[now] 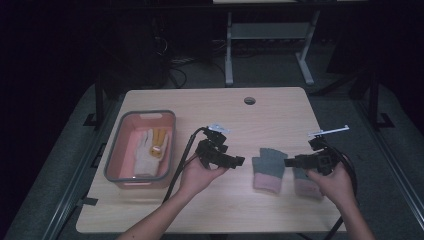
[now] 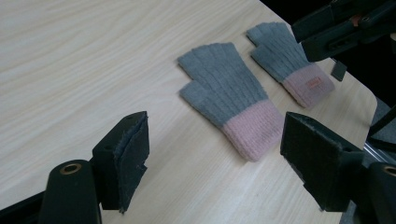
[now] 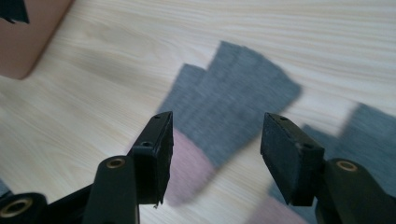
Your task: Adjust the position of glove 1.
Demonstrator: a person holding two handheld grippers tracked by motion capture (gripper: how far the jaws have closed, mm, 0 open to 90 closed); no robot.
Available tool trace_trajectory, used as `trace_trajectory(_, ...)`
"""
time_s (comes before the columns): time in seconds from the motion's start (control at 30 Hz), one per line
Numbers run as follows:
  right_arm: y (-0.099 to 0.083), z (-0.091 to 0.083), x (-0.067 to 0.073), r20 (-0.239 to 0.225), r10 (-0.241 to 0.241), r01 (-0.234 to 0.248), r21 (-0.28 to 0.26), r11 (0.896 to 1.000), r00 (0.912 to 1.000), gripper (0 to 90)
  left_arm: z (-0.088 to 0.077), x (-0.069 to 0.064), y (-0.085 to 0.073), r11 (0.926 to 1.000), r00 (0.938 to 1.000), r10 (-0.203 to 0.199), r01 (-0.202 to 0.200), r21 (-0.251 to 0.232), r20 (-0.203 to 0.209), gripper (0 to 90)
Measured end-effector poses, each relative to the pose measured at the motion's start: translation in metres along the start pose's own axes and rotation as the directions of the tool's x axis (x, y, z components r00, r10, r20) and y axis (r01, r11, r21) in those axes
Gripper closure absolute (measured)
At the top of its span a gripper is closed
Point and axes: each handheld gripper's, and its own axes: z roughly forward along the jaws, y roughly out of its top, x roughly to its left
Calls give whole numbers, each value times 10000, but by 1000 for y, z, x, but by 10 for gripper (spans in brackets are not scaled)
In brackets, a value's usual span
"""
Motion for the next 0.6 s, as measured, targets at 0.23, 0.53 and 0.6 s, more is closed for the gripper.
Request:
trace_trajectory(0.23,-11,-3,-12,696,48,-58,141,9999,9976,461,15,-9,-2,9998,9996,177,-179,107,218,238)
trace_trajectory(0.53,-24,3,-26,1490,88,-151,414,9990,9888,484,26,-16,-4,9997,9992,201,-204,92,354,235)
trace_trajectory(0.6,-28,4,-31,1701,154,-238,479,9986,9853,485,29,-19,-5,9997,9988,222,-225,51,446,235)
